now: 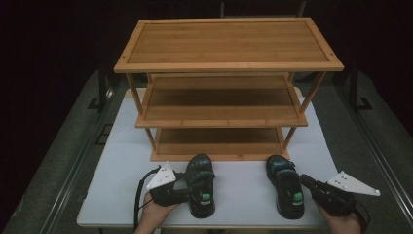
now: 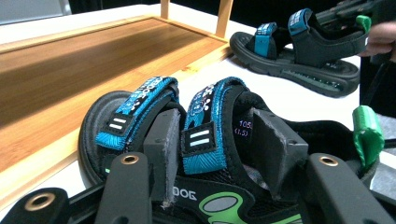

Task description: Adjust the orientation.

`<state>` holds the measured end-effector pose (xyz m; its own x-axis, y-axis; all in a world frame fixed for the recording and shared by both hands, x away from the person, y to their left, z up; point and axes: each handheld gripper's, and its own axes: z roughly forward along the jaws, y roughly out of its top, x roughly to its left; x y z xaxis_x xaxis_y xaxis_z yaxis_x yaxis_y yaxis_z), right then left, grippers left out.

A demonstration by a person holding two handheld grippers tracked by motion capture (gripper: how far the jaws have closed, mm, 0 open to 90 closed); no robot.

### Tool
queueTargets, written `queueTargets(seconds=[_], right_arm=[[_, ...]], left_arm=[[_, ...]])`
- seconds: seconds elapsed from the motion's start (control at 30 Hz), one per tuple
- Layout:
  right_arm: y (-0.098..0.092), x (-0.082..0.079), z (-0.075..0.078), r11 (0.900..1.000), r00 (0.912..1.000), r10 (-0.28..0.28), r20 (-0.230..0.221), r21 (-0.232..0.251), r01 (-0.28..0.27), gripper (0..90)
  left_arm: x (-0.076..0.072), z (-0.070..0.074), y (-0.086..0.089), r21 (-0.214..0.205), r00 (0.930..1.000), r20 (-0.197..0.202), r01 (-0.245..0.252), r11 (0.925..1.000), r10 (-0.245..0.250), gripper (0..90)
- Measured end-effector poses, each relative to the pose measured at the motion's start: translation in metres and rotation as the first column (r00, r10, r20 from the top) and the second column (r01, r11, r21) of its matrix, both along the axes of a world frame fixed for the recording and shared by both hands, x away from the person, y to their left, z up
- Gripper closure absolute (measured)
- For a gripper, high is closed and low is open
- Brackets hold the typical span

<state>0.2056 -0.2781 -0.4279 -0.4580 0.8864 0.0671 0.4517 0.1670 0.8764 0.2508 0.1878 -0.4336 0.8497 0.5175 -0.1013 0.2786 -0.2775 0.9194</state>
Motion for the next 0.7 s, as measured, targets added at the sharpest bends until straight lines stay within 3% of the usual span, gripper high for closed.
queueTargets(seconds=[0.43, 0.5, 0.57, 0.7], right_arm=[[-0.006, -0.007, 0.009, 0.9984, 0.9988, 0.003, 0.048, 0.056, -0.005, 72.2], [-0.007, -0.008, 0.010, 0.9957, 0.9983, 0.028, 0.051, 0.087, -0.032, 65.3], [-0.004, -0.009, 0.011, 0.9952, 0.9979, 0.043, 0.048, 0.086, -0.047, 63.3], [0.006, -0.007, 0.012, 0.9968, 0.9977, 0.058, 0.034, 0.054, -0.060, 59.4]], left_arm=[[0.000, 0.000, -0.001, 0.012, 0.9998, 0.005, -0.021, 0.9997, 0.021, 44.6], [0.000, 0.000, -0.001, 0.020, 0.9995, 0.008, -0.032, 0.9993, 0.032, 44.5], [0.000, 0.000, -0.001, 0.034, 0.9980, 0.016, -0.062, 0.9975, 0.062, 39.8], [-0.001, 0.000, -0.002, 0.047, 0.9969, 0.014, -0.079, 0.9958, 0.078, 41.5]])
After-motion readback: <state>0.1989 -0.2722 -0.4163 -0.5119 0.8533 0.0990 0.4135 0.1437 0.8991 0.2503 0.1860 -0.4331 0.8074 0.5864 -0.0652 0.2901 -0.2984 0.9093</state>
